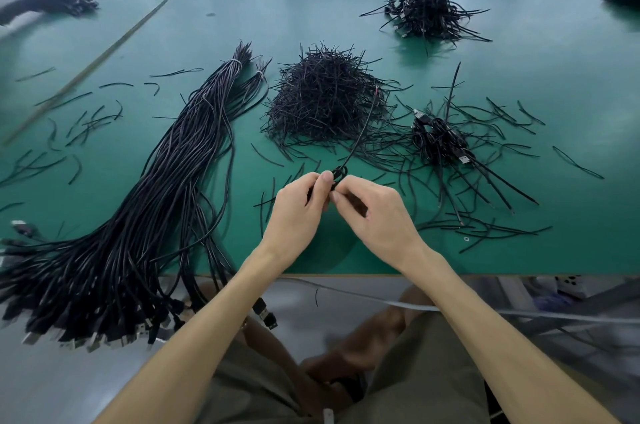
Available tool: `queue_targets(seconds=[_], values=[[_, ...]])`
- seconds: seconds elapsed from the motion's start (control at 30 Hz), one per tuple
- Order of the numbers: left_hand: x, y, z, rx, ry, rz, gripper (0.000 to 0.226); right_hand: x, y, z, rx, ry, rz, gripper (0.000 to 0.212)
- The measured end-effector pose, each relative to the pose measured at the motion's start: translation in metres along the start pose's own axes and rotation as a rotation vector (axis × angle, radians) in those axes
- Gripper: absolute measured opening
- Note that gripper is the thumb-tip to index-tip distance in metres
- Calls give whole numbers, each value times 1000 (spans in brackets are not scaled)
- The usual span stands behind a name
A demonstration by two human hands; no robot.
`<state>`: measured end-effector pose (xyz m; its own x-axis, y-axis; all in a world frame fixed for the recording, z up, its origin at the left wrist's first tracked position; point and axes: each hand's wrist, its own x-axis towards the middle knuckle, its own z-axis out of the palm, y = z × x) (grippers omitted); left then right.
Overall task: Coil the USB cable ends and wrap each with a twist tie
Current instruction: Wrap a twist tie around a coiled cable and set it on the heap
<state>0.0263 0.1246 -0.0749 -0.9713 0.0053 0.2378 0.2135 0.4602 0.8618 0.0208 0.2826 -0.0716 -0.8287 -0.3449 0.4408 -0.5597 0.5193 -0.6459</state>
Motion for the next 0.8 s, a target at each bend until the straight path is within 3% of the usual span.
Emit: queue_targets(seconds=[0.2, 0.33, 0.47, 0.6, 0.7, 0.8], values=[[-1, 1, -1, -6, -3, 17, 39, -1, 0, -1, -11, 13, -5, 16], [-2, 11, -12, -15, -76, 41, 12, -2, 3, -3, -25, 37, 8, 14], [12, 22, -46, -77, -348, 23, 30, -3, 2, -2, -25, 48, 7, 15], [16, 23, -78, -104, -493, 93, 53, -2, 1, -3, -1, 68, -12, 14], [13, 21, -72, -70, -516, 113, 64, -3, 0, -2, -17, 71, -38, 13], [13, 21, -59, 12, -397, 179, 51, -4, 1, -3, -35, 99, -56, 11]])
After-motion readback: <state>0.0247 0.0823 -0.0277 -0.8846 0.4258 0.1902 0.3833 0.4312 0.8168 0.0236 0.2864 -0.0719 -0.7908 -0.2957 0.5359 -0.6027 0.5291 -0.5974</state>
